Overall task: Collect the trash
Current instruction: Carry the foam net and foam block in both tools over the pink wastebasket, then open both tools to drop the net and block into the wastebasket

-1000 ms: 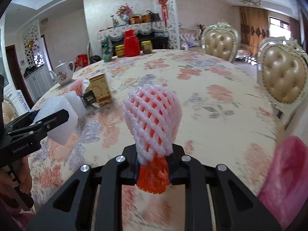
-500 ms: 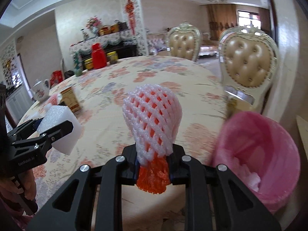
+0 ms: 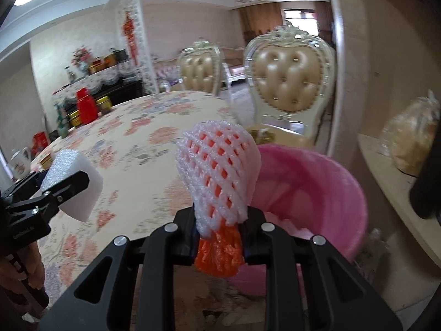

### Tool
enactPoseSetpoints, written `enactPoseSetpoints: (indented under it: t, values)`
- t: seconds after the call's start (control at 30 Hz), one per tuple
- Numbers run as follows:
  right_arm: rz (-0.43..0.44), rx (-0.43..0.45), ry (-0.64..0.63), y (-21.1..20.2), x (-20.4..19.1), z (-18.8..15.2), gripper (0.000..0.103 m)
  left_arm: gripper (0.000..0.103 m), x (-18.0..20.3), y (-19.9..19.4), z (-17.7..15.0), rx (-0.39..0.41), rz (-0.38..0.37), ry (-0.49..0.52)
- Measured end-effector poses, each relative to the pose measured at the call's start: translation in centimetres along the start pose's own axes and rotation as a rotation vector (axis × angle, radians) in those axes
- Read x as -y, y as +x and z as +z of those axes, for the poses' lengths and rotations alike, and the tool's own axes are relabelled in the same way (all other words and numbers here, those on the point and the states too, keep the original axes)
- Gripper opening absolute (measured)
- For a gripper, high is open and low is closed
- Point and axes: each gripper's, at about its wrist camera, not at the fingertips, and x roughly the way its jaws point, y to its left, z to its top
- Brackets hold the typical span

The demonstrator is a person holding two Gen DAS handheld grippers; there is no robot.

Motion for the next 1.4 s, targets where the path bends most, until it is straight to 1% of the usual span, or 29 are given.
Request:
enactPoseSetpoints:
  t: [0.13,0.23,0.33,0.47,0.73,0.8,0.83,0.87,0.93,0.97,1.03,1.07,1.1,1.13,1.17,1.2,1.23,1.3,1.4]
  values:
    - [-0.074,-0.001,0.044,0.2,2.8,-0.1,0.024,0.068,1.9,1.7,1.4,0.017,-0.054,0.033]
    - [-0.108,-0.005,0.070,0.7,4.4,-0.1,0.025,0.068,3.3,2.9,2.4,0.028,-0.093,0.055]
    - [-0.133,0.000,0.093,0.8,5.8,0.0,0.026,0.068,4.2,4.0,3.2,0.024,-0.129,0.054]
    - [-0.160,0.010,0.120,0.7,7.6,0.1,0.027,0.069,5.9,5.9,3.9,0.013,-0.160,0.068]
    - [-0.206,0.005,0.178,0.7,10.3,-0.3,0.029,0.069,9.9,10.7,4.4,-0.041,-0.274,0.089]
    - [-0.216,0.007,0.187,0.6,10.7,-0.2,0.030,0.070,10.6,11.5,4.4,-0.049,-0.291,0.101]
    - [-0.219,0.007,0.189,0.7,10.6,-0.1,0.031,0.077,10.8,11.8,4.4,-0.053,-0.295,0.108]
    - [-0.218,0.006,0.192,1.0,10.8,-0.1,0.033,0.087,10.8,12.1,4.5,-0.053,-0.294,0.111]
    - [-0.214,0.007,0.193,1.4,10.7,0.0,0.037,0.089,10.2,12.0,4.7,-0.019,-0.259,0.099]
    - [-0.212,0.006,0.192,1.5,10.6,0.1,0.042,0.089,9.8,12.0,4.8,-0.012,-0.246,0.092]
    - [-0.200,0.008,0.192,2.0,10.3,0.4,0.050,0.089,8.1,11.6,5.2,-0.009,-0.218,0.071]
    - [-0.199,0.011,0.190,2.0,10.3,0.5,0.057,0.090,7.2,11.2,5.3,-0.001,-0.197,0.059]
    - [-0.197,0.018,0.185,2.2,10.1,0.7,0.060,0.090,5.8,10.5,5.3,0.014,-0.157,0.047]
    - [-0.195,0.021,0.183,2.3,10.0,0.8,0.061,0.091,5.1,10.1,5.3,0.019,-0.136,0.043]
    - [-0.189,0.024,0.179,2.5,9.7,1.1,0.064,0.091,4.1,9.5,5.3,0.024,-0.110,0.039]
    - [-0.185,0.028,0.178,2.6,9.4,1.3,0.072,0.091,2.7,8.7,5.2,0.025,-0.076,0.031]
    - [-0.184,0.033,0.175,2.7,9.1,1.5,0.075,0.093,1.8,8.1,5.1,0.024,-0.049,0.024]
    - [-0.162,0.043,0.172,3.1,8.2,2.0,0.077,0.093,-0.6,6.4,4.5,0.017,0.014,0.004]
    - [-0.080,0.038,0.153,4.3,5.8,3.0,0.077,0.093,-4.0,3.2,2.9,0.000,0.111,-0.012]
